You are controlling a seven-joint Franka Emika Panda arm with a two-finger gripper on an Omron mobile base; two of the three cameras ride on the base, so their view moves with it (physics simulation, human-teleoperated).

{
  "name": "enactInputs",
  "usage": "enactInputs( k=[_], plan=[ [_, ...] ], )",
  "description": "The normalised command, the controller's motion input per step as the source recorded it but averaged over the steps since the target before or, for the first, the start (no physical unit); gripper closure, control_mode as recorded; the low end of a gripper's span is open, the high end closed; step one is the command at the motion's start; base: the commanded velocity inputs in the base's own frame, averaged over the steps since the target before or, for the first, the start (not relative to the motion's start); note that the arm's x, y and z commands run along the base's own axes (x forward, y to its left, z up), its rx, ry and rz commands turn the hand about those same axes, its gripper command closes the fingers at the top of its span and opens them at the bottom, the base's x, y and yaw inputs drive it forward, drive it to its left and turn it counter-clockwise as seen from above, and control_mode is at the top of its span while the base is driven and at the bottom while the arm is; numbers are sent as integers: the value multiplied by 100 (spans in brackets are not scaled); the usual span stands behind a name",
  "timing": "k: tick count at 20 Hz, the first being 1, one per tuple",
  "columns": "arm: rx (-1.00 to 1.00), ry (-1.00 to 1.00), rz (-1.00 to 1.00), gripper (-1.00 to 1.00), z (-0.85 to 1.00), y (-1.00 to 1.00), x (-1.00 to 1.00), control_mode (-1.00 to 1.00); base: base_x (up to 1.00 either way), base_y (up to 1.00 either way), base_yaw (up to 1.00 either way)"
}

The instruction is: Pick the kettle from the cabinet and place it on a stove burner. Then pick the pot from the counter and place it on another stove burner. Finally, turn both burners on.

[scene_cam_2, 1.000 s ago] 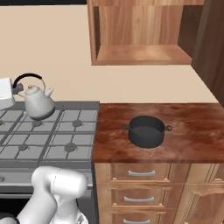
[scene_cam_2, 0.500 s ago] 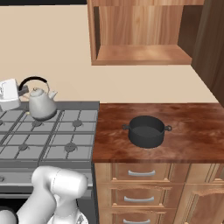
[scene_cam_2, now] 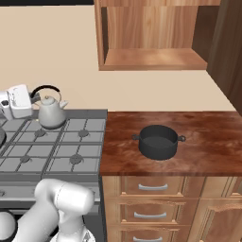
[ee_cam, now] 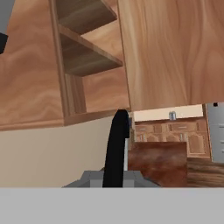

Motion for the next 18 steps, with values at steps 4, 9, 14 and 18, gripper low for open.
enactInputs(
  k=[4, 9, 14, 18],
  plan=[
    [4, 2, 0, 100, -28, 0, 49, -100, 0, 0, 0],
    [1, 4, -1, 100, -32, 0, 45, -100, 0, 0, 0],
    [0, 6, -2, 100, -35, 0, 35, -100, 0, 0, 0],
    [0, 5, -1, 100, -32, 0, 34, -100, 0, 0, 0]
  ],
)
